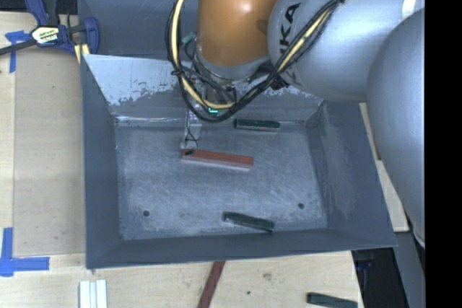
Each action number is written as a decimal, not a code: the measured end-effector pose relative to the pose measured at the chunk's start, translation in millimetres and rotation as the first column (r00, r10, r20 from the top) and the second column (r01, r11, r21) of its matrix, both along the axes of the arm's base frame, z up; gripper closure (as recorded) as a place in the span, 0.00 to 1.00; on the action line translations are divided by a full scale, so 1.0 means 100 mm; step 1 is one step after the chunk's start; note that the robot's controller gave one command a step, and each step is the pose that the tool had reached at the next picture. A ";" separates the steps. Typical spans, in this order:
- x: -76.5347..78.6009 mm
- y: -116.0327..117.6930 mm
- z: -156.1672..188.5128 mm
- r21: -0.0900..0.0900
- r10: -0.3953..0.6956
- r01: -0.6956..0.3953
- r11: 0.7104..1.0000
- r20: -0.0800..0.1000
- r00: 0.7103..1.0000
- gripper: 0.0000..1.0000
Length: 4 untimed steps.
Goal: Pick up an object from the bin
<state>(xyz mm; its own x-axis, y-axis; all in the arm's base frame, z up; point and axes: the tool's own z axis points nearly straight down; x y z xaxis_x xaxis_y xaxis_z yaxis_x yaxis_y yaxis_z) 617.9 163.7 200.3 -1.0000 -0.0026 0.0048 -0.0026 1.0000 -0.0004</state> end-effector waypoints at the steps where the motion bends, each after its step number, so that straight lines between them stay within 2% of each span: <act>1: 0.02 -0.01 0.05 0.002 -0.003 0.003 1.000 0.008 1.000 0.00; 2: -0.10 -0.41 -0.66 0.002 -0.102 0.102 0.995 0.010 0.995 0.00; 3: -0.12 -0.56 -0.73 0.000 -0.006 0.006 1.000 0.006 1.000 0.00; 4: -0.07 -0.82 -0.59 0.003 -0.202 0.202 0.979 0.011 0.979 0.00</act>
Offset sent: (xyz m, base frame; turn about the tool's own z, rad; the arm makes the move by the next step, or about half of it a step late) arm -0.0212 -0.0776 -0.1303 0.1944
